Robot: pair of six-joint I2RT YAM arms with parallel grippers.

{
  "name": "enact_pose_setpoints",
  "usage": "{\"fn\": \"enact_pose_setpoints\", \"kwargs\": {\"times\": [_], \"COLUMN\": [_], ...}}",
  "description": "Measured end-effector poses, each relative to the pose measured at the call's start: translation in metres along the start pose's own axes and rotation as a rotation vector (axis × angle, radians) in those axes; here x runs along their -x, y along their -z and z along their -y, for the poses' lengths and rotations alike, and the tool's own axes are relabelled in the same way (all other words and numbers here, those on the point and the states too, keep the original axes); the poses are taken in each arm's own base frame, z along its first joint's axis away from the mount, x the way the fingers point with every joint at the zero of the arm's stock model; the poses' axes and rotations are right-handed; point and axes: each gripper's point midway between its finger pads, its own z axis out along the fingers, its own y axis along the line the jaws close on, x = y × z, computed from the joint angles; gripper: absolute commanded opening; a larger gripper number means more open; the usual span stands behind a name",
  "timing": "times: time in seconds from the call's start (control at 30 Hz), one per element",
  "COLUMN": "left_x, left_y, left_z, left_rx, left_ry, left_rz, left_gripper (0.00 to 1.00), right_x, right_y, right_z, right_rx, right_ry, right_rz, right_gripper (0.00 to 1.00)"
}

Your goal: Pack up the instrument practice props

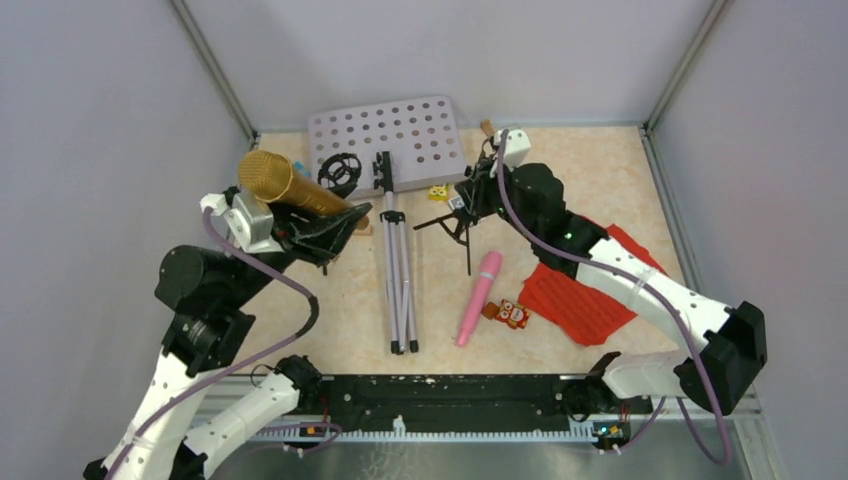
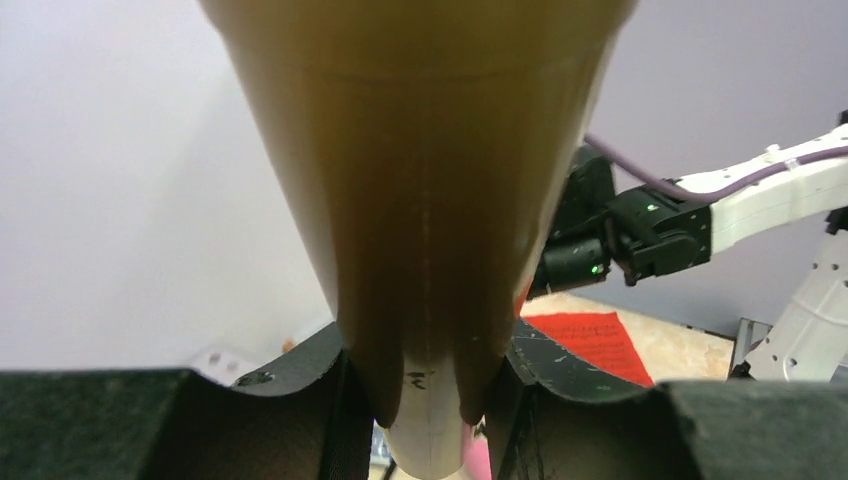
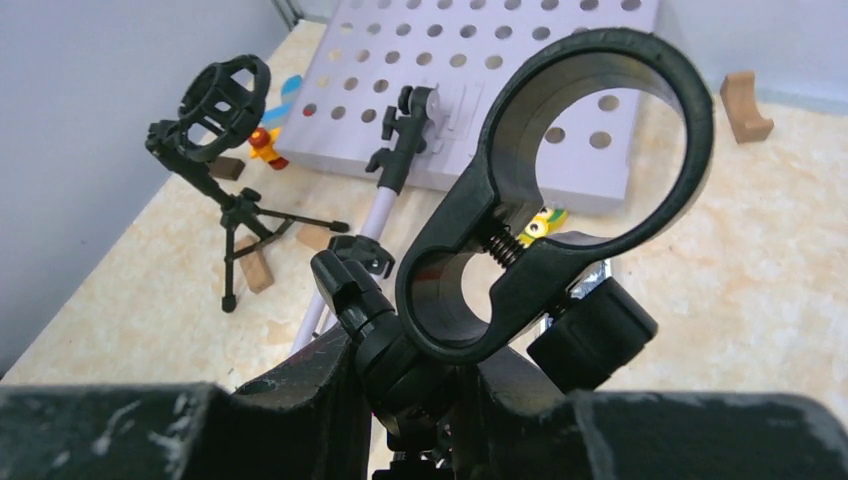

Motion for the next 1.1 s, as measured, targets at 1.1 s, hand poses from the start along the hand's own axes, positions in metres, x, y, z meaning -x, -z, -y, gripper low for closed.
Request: {"fn": "enact_pose_setpoints", "kwargs": {"times": [1.1], "left_x": [0.097], "left_y": [0.117], "left_z": [-0.043], "left_rx": [0.541], "left_ry": [0.061], "left_rz": [0.026], "left_gripper": [0.00], "right_x": [-0.169], "right_y": [-0.125], "right_z": [-0.224], "right_rx": [0.323], "right_ry": [0.419], "right_rz": [0.069], "right_gripper": [0.00]}}
